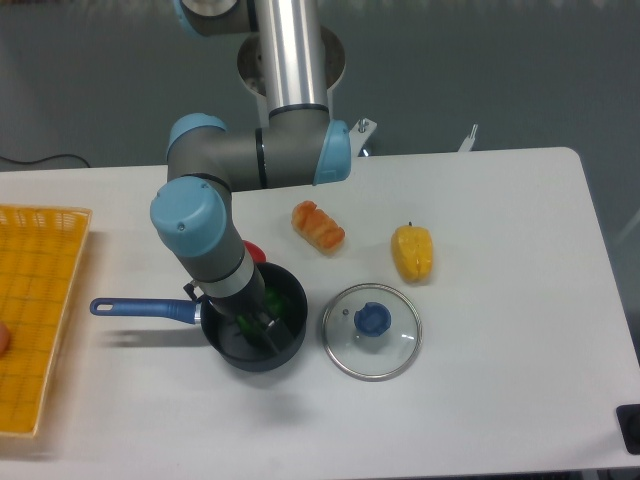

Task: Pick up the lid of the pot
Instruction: 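Release the green pepper inside the dark saucepan and raise the gripper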

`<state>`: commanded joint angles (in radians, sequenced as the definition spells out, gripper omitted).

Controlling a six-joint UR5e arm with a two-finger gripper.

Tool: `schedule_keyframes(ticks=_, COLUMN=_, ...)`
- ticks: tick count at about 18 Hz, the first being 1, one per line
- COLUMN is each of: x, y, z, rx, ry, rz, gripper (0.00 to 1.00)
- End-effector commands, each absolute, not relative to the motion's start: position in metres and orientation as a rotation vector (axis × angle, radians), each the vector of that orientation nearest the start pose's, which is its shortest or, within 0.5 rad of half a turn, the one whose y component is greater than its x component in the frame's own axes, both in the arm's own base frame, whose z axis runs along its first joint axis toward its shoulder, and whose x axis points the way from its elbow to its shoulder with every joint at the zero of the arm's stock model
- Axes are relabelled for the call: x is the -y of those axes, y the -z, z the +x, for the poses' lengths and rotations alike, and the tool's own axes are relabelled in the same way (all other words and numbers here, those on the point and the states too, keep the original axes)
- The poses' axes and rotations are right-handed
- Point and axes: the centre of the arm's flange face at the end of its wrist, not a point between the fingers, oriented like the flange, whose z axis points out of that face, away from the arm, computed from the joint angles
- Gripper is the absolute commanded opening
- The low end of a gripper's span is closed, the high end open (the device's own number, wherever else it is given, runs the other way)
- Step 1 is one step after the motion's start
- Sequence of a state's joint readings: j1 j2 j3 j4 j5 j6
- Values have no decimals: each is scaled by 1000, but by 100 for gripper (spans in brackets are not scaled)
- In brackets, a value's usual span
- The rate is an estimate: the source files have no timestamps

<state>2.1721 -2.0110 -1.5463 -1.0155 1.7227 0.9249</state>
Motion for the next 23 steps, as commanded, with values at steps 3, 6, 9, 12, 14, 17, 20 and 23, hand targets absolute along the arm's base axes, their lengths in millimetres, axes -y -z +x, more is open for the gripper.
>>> schedule_keyframes(ticks=3, x=-606, y=-306, z=-272, rx=-523, ry=-315, rz=-3078, gripper=100)
schedule_keyframes(ticks=6, x=-610, y=-310, z=-272, rx=-500, ry=-321, rz=-3026, gripper=100)
schedule_keyframes(ticks=9, x=-608, y=-304, z=-273, rx=-507, ry=-312, rz=-3035, gripper=100)
schedule_keyframes(ticks=12, x=-605, y=-302, z=-278, rx=-488, ry=-313, rz=-3041, gripper=100)
schedule_keyframes(ticks=14, x=-605, y=-305, z=-280, rx=-474, ry=-323, rz=-3030, gripper=100)
schedule_keyframes(ticks=17, x=-606, y=-305, z=-282, rx=-420, ry=-305, rz=-3013, gripper=100)
schedule_keyframes(ticks=20, x=-602, y=-304, z=-290, rx=-361, ry=-315, rz=-3029, gripper=100)
schedule_keyframes(ticks=23, x=-591, y=-310, z=-308, rx=-249, ry=-316, rz=-3026, gripper=100)
